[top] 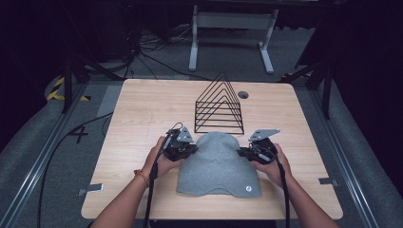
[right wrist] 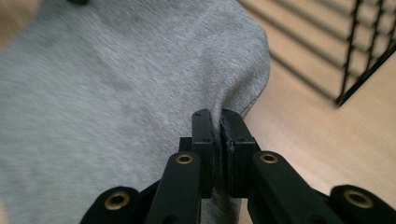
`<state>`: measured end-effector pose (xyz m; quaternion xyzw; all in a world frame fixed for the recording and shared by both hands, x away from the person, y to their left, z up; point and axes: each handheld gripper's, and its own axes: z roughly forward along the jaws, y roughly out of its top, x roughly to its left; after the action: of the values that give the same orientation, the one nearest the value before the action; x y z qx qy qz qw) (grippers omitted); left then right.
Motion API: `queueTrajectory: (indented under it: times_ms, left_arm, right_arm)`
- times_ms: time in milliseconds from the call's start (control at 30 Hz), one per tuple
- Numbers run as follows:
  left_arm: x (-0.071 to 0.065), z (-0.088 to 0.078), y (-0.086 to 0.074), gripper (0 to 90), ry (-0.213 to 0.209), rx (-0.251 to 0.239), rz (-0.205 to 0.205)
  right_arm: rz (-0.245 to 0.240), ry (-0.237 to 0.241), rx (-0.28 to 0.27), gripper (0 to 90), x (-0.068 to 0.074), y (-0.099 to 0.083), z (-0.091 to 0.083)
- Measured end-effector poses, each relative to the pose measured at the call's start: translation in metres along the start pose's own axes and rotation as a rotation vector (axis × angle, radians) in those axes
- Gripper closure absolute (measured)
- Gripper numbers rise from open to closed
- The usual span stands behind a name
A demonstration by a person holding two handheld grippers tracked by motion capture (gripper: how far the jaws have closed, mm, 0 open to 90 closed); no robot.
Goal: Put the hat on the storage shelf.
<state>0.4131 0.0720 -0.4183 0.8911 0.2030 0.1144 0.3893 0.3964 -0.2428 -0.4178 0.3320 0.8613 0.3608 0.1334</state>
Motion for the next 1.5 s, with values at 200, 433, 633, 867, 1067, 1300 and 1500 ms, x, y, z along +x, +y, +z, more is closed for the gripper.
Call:
queueTrajectory:
  times_ms: [200,433,633,867,1067,1300,1500]
  left_arm:
    - [-0.007,-0.023,0.028,85.5,0.009,-0.071,0.067]
    - [-0.007,-0.047,0.059,85.6,0.031,-0.126,0.115]
    - [-0.001,-0.068,0.087,85.6,0.052,-0.173,0.140]
    - [0.005,-0.084,0.120,85.6,0.065,-0.205,0.181]
    - [0.023,-0.096,0.149,85.6,0.081,-0.248,0.171]
    - [0.045,-0.120,0.181,85.7,0.134,-0.293,0.158]
    - [0.060,-0.130,0.193,85.7,0.189,-0.294,0.143]
  right_arm:
    - [-0.030,-0.026,-0.110,85.3,0.003,0.015,-0.037]
    - [-0.058,-0.053,-0.174,85.3,0.003,0.031,-0.064]
    - [-0.091,-0.088,-0.236,85.3,0.003,0.055,-0.092]
    - [-0.106,-0.132,-0.290,85.3,-0.004,0.082,-0.120]
    - [-0.108,-0.166,-0.334,85.3,-0.018,0.115,-0.140]
    - [-0.107,-0.200,-0.376,85.3,-0.035,0.153,-0.155]
    - [-0.123,-0.227,-0.379,85.3,-0.042,0.183,-0.152]
